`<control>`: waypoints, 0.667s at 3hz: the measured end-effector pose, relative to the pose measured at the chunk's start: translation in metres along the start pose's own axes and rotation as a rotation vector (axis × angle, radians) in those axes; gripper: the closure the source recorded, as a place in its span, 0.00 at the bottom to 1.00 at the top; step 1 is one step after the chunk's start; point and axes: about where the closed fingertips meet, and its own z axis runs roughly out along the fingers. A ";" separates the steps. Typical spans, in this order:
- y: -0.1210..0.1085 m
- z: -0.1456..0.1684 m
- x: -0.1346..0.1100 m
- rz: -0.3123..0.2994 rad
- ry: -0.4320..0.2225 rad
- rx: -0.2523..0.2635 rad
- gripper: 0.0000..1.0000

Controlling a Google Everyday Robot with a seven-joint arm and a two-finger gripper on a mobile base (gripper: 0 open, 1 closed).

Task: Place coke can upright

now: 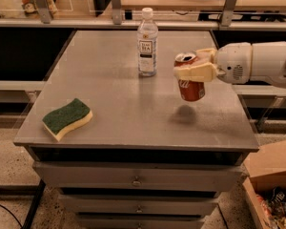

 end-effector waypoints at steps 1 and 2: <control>-0.001 -0.004 -0.003 0.011 -0.137 -0.025 0.99; -0.002 -0.004 0.002 0.015 -0.189 -0.035 0.81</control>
Offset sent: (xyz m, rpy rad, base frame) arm 0.0000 -0.0143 -0.0083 0.2534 -0.0651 0.0163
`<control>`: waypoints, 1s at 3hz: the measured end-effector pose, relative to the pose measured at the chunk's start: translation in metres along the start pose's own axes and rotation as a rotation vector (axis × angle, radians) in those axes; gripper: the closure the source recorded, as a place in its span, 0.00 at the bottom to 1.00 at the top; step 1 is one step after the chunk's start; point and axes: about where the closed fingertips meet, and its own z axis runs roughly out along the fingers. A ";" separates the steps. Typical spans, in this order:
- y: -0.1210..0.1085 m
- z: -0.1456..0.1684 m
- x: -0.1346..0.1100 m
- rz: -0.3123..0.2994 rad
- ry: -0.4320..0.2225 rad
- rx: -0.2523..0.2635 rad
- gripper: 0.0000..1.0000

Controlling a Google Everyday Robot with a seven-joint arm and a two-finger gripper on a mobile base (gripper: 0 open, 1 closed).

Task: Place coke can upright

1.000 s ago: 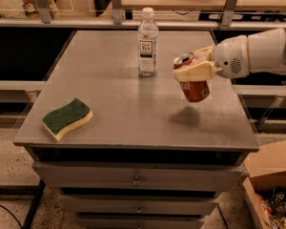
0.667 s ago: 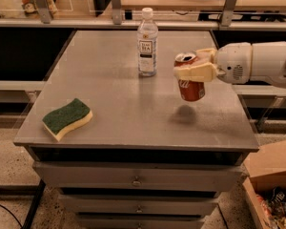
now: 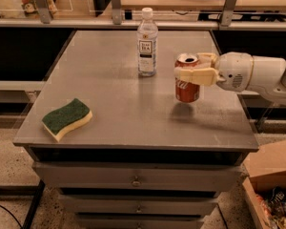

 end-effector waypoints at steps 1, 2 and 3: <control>-0.003 -0.003 0.011 0.002 -0.026 0.009 0.58; -0.005 -0.007 0.017 -0.014 -0.056 0.013 0.35; -0.006 -0.011 0.020 -0.025 -0.078 0.019 0.12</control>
Offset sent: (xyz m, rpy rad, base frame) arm 0.0009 -0.0218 -0.0252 0.0755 -0.0664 -0.0343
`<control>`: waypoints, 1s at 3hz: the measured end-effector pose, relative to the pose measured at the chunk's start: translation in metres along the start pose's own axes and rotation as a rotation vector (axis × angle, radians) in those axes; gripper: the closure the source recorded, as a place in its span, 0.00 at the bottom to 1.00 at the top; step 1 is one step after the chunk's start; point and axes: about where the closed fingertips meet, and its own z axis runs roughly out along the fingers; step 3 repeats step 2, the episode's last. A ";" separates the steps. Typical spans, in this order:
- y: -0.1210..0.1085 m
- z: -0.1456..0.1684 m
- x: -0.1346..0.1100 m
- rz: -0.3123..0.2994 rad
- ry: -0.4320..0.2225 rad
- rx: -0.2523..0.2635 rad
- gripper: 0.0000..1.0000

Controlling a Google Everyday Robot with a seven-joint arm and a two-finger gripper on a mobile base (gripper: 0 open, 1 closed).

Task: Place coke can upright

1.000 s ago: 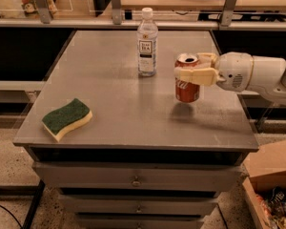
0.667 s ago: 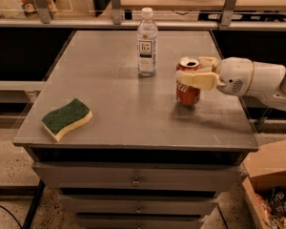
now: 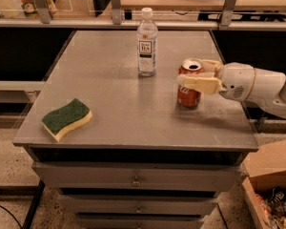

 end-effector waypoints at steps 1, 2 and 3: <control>-0.001 -0.004 0.001 -0.009 -0.011 0.006 0.00; -0.001 -0.004 0.001 -0.009 -0.011 0.006 0.00; -0.001 -0.004 0.001 -0.009 -0.011 0.006 0.00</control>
Offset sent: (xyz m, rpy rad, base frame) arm -0.0006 -0.0035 -0.0010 0.0056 -0.0095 -0.0055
